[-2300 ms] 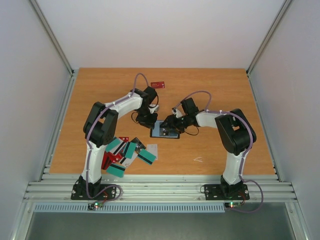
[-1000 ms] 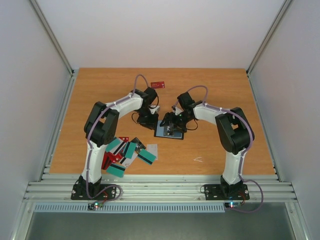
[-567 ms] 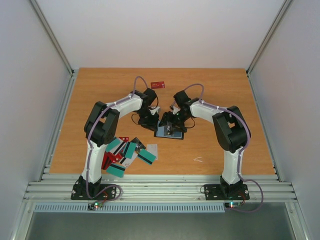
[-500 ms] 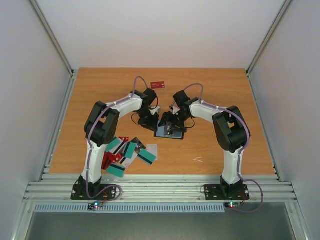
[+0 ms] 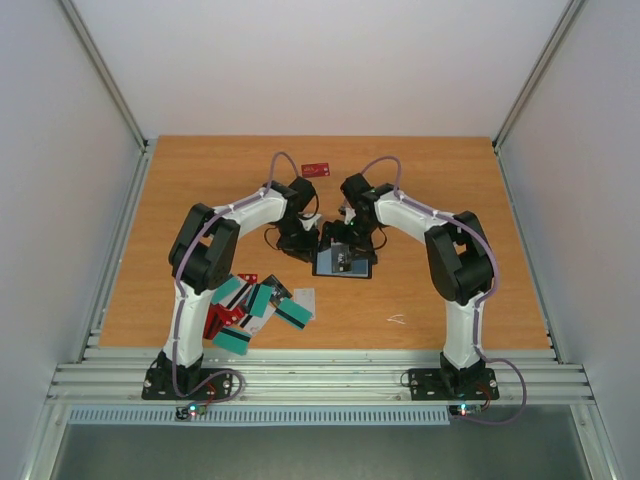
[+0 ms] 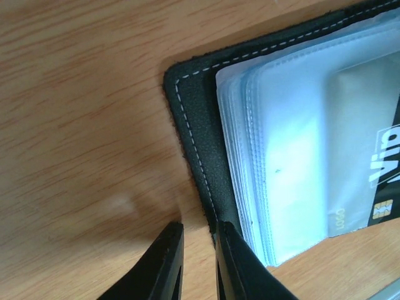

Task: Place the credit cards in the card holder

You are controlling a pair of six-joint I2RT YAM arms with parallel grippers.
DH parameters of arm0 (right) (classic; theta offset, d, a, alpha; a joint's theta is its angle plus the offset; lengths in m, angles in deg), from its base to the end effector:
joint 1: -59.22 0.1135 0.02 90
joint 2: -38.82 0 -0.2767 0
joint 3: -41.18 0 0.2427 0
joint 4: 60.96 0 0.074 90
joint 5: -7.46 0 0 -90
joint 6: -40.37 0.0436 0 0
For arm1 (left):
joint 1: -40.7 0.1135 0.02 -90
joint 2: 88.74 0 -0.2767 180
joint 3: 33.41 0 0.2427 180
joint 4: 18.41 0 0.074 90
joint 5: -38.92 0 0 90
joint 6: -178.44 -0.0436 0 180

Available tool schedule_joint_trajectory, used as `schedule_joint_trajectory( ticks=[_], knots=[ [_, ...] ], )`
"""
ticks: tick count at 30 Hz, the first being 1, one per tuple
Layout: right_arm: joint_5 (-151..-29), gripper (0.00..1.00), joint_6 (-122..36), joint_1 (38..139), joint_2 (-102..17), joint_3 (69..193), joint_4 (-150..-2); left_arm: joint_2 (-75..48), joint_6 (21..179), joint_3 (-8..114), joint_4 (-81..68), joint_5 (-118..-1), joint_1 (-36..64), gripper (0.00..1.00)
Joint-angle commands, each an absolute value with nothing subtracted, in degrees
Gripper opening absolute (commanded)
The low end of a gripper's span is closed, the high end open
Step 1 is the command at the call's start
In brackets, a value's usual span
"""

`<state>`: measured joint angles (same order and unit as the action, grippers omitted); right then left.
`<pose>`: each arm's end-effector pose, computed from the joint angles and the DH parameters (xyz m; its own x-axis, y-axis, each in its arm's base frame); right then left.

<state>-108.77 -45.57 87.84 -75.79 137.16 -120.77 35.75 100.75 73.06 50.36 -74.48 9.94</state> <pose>0.3313 0.2027 0.1767 -0.8938 -0.4154 -0.1692 -0.4453 0.7764 0.4461 0.3468 -0.2265 0.1526 -0.9424 0.3332 0.0298 0.2943 0.8683 -0.3993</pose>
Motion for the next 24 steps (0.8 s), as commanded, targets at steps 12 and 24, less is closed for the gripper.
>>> schedule_joint_trajectory(
  ticks=[12, 24],
  knots=[
    [-102.18, 0.99, -48.15, 88.22, -77.43, 142.93, -131.46, 36.22, 99.77, 72.33, 49.01, -72.92, 9.93, 0.18],
    [-104.79, 0.99, -46.50, 89.02, -79.69, 140.51, -126.80, 36.79, 100.22, 72.38, 48.66, -74.30, 9.95, 0.19]
  ],
)
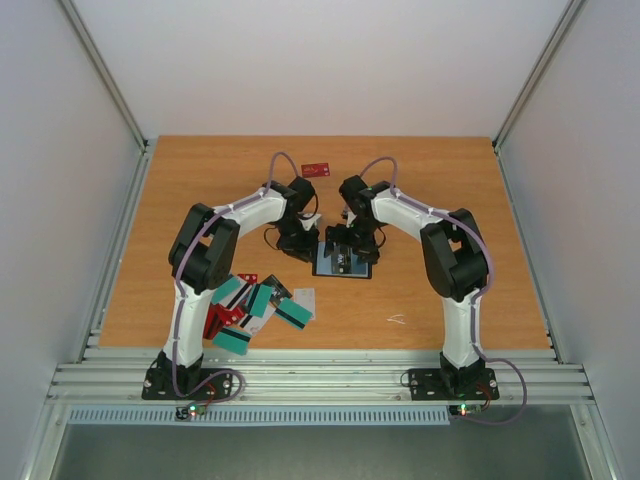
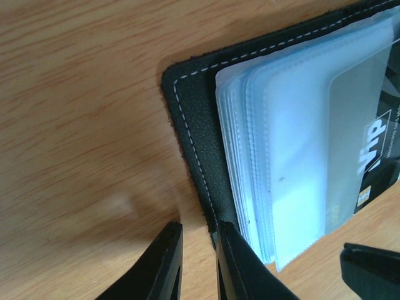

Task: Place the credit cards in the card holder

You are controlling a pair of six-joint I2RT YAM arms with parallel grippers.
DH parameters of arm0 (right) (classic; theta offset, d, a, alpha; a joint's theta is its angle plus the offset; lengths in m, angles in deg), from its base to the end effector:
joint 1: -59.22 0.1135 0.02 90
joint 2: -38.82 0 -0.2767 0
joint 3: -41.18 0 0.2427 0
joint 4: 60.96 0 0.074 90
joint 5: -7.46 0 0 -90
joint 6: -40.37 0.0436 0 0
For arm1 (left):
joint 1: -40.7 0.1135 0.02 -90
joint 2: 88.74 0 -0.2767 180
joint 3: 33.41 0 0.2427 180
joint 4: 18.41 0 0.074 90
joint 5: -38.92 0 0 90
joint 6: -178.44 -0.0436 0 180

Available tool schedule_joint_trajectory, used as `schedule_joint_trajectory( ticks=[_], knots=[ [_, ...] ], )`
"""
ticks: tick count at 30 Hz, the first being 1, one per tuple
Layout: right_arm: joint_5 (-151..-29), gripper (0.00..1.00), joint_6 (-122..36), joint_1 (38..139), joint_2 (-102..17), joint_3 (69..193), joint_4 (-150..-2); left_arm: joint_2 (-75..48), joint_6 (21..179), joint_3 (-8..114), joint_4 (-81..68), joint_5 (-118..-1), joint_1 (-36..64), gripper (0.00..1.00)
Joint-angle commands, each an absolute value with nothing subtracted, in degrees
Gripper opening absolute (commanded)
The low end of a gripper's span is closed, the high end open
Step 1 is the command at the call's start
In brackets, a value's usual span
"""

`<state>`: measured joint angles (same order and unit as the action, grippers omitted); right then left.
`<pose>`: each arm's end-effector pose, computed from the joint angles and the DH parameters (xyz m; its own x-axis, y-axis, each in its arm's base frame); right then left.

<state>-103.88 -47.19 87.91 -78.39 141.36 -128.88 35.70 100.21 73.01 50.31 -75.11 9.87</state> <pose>0.3333 0.2005 0.1743 -0.8933 -0.4436 -0.0725 -0.4376 0.8213 0.3659 0.3462 -0.2273 0.1530 -0.9388 0.3433 0.0273 0.3028 0.8605 -0.4096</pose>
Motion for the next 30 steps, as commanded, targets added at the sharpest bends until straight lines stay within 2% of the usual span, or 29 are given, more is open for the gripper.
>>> schedule_joint_trajectory(
  ticks=[1, 21, 30],
  knots=[
    [-104.82, 0.98, -46.42, 89.28, -79.86, 140.56, -126.62, 36.77, 100.25, 72.23, 48.61, -74.33, 9.95, 0.19],
    [-109.50, 0.99, -44.82, 91.42, -84.03, 147.60, -126.36, 37.83, 100.39, 72.91, 48.98, -75.94, 9.94, 0.19],
    [-109.04, 0.99, -43.69, 92.15, -81.49, 145.31, -128.52, 38.34, 100.71, 72.92, 48.90, -77.00, 9.94, 0.19]
  ],
)
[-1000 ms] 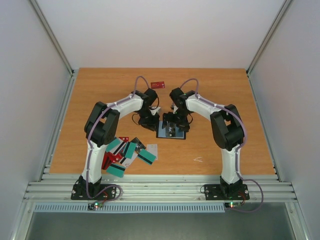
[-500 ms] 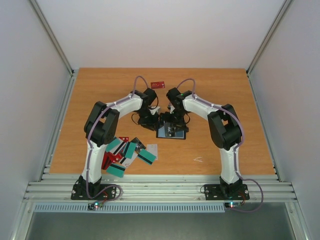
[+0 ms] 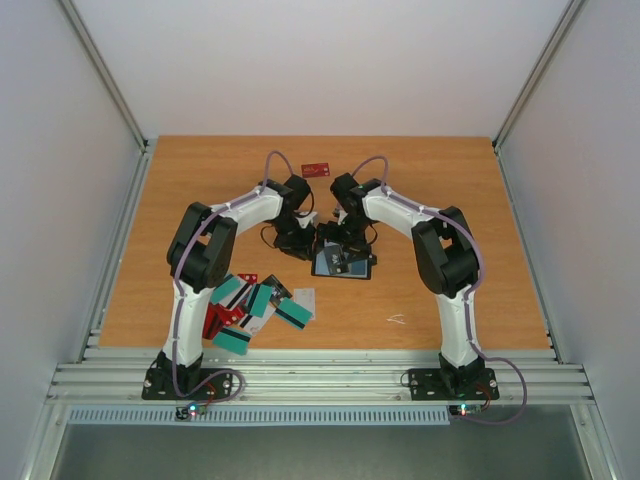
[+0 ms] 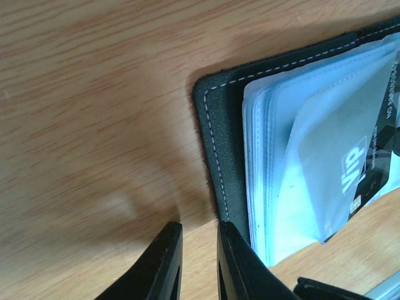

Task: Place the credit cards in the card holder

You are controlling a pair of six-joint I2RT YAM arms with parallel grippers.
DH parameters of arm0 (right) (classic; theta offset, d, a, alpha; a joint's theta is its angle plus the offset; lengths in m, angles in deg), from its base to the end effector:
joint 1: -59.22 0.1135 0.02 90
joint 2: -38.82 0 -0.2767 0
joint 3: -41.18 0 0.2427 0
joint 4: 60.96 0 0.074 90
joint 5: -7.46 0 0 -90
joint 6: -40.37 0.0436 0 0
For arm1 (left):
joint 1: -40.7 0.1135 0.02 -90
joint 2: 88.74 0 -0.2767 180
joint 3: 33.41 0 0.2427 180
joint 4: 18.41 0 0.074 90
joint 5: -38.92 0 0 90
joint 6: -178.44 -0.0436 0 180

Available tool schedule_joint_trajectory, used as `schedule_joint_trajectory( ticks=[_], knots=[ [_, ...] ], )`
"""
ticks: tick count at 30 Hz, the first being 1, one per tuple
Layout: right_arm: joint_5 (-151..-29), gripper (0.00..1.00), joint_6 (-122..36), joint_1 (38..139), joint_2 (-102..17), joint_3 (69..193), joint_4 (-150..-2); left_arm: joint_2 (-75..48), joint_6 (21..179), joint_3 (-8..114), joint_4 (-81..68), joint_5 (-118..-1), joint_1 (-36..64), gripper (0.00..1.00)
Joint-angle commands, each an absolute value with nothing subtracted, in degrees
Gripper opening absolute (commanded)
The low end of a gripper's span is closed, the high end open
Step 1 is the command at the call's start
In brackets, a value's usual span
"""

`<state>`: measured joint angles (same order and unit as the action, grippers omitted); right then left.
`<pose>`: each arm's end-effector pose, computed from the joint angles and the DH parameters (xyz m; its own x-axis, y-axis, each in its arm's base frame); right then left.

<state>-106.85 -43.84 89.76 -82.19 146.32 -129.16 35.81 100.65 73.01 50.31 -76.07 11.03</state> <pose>0.3421 0.2227 0.1712 -0.9027 -0.4258 -0.0615 -0.4107 0.8104 0.4178 0.3504 -0.2208 0.1525 -0.9471 0.3189 0.0355 0.2747 0.8630 -0.4239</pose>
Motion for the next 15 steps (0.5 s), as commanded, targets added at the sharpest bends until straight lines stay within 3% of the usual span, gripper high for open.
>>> schedule_joint_trajectory(
  ticks=[1, 15],
  knots=[
    [-108.11, 0.98, -44.26, 92.10, -81.00, 144.93, -129.07, 38.42, 100.67, 72.92, 48.85, -77.07, 9.94, 0.19],
    [-108.61, 0.97, -43.28, 93.48, -75.87, 138.77, -128.19, 38.59, 101.24, 71.55, 47.81, -78.05, 9.94, 0.19]
  ],
)
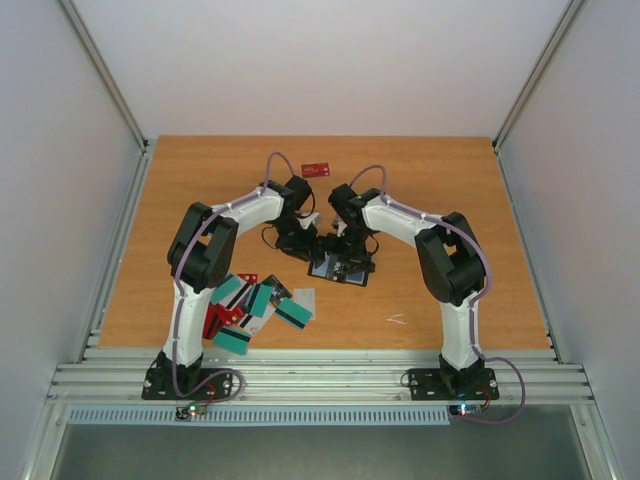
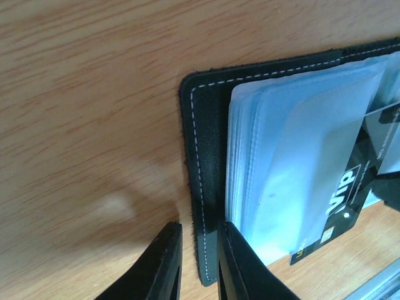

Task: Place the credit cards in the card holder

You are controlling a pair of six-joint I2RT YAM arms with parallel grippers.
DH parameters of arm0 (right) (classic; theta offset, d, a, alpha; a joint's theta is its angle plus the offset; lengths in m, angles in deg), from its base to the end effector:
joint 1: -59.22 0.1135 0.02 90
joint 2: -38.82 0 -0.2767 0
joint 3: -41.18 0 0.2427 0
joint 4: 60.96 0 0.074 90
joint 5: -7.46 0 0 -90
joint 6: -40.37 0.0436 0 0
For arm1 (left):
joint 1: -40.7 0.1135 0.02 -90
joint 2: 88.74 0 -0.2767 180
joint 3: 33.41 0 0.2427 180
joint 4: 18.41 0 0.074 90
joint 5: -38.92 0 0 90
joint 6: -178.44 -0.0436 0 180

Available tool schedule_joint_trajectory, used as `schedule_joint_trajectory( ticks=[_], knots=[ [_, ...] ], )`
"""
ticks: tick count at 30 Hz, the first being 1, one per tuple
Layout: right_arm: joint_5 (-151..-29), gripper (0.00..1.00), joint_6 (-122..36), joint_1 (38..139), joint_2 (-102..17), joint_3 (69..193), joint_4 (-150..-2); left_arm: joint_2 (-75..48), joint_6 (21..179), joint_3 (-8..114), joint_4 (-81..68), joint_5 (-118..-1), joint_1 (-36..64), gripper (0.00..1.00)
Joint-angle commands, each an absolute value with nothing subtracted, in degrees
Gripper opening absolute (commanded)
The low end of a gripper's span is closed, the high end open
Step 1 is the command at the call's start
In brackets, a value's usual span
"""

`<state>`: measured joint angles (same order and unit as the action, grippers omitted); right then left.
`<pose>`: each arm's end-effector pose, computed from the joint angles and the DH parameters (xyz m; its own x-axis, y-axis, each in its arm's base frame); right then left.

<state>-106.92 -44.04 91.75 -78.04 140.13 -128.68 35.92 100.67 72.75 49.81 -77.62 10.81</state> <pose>0.3146 0.2220 0.1723 -0.8870 -0.4605 -0.0357 -0.4320 0.7997 0.4171 0.3492 -0.2232 0.1513 -0.9451 0.3246 0.0386 0.2740 0.8510 -0.4481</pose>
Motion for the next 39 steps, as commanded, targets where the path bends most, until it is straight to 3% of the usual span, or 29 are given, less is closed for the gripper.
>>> schedule_joint_trajectory(
  ticks=[1, 11, 27, 39],
  knots=[
    [-108.38, 0.97, -43.40, 93.47, -75.88, 138.52, -128.37, 38.61, 101.27, 71.59, 47.92, -78.06, 9.94, 0.19],
    [-106.17, 0.98, -43.90, 93.63, -71.15, 135.15, -129.12, 38.31, 101.27, 71.87, 48.10, -77.78, 9.94, 0.19],
    [-115.78, 0.96, -38.81, 95.58, -68.76, 126.88, -118.75, 37.45, 101.09, 76.34, 50.91, -74.65, 9.98, 0.19],
    [-114.76, 0.96, -36.70, 95.66, -67.64, 123.87, -114.17, 42.24, 103.73, 89.66, 50.50, -77.02, 10.83, 0.25]
  ],
)
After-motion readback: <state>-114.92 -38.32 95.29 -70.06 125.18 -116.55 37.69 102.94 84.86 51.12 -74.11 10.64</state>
